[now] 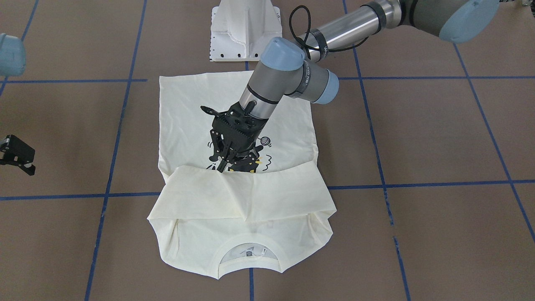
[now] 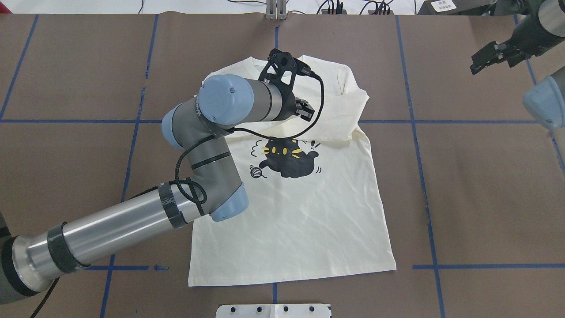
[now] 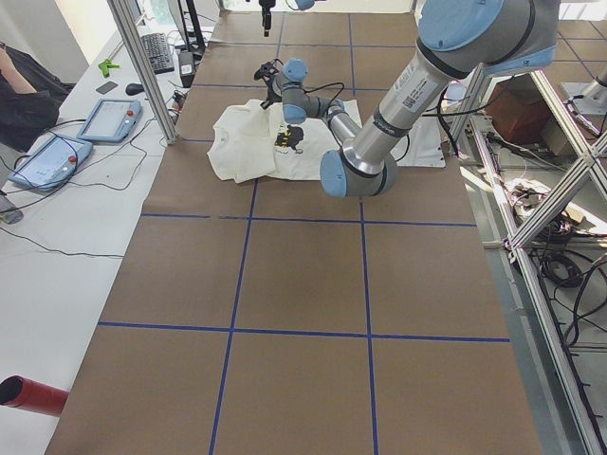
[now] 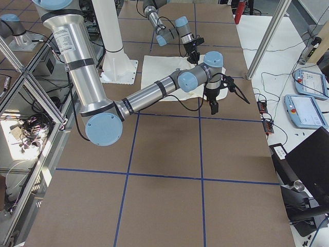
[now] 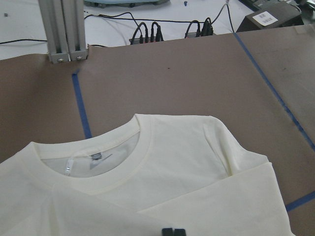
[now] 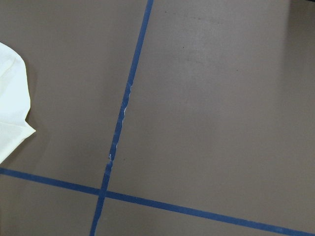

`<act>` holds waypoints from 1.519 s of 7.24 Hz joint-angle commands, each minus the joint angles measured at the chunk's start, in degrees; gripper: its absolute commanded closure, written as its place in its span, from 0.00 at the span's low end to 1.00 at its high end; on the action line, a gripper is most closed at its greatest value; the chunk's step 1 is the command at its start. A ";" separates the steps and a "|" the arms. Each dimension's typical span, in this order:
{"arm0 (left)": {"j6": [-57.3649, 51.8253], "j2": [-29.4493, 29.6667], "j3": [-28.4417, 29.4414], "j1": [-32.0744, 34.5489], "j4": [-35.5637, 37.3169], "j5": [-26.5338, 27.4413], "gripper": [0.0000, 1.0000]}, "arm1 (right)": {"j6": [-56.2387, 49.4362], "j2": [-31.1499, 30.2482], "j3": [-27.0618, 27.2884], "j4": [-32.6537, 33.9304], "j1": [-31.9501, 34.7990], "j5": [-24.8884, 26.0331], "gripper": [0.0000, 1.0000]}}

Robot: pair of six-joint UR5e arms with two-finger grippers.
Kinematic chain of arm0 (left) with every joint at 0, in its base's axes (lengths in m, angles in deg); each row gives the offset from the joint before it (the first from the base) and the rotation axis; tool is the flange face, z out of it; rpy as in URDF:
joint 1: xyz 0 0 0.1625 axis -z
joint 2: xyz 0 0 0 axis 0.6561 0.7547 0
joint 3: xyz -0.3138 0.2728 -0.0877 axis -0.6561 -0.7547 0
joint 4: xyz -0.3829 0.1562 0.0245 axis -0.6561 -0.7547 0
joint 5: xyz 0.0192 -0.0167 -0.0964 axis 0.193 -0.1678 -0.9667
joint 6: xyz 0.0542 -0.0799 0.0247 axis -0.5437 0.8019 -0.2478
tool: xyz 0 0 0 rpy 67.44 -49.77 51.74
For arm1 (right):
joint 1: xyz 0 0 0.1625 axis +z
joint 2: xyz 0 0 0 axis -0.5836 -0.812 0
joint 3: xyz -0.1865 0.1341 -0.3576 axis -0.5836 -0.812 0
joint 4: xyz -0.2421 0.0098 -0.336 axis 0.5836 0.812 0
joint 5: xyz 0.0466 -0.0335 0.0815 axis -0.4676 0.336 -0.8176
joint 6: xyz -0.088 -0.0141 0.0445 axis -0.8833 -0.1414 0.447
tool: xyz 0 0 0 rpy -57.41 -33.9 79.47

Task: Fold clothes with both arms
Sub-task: 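Fold the held sleeve across the chest with the left gripper and lay it down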

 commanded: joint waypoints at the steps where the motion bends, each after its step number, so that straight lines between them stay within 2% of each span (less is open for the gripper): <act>1: -4.17 0.82 0.06 -1.10 -4.25 0.01 1.00 | 0.01 0.03 0.03 0.00 0.00 0.10 0.00; 4: -4.26 2.84 2.16 -4.35 -4.54 2.47 1.00 | 0.10 0.03 0.03 0.00 0.00 0.19 0.00; 5: -4.17 3.19 2.35 -4.35 -4.62 2.47 0.54 | 0.10 0.03 0.03 0.00 0.00 0.19 0.00; 6: -2.52 3.11 2.18 -4.88 -6.28 2.47 0.01 | 0.10 0.03 -0.06 0.00 0.00 0.19 0.00; 7: 6.63 3.11 2.09 -4.97 -7.34 2.12 0.00 | 0.01 0.03 -0.06 0.00 0.00 0.10 0.00; 8: 7.51 3.11 1.22 -4.88 -6.91 1.69 0.00 | -0.08 0.03 0.12 -0.09 0.00 0.10 0.00; 9: 7.43 2.85 0.43 -3.66 -4.21 -1.89 0.00 | 0.09 0.47 0.20 -0.09 -0.35 0.10 0.00; 10: 7.26 2.76 -1.41 0.53 2.78 -9.49 0.00 | 0.44 1.52 0.12 -0.35 -1.75 0.10 0.00; 11: 6.91 1.28 -4.30 5.53 8.24 -15.92 0.00 | 0.62 2.74 -0.58 -4.62 -5.07 0.97 0.00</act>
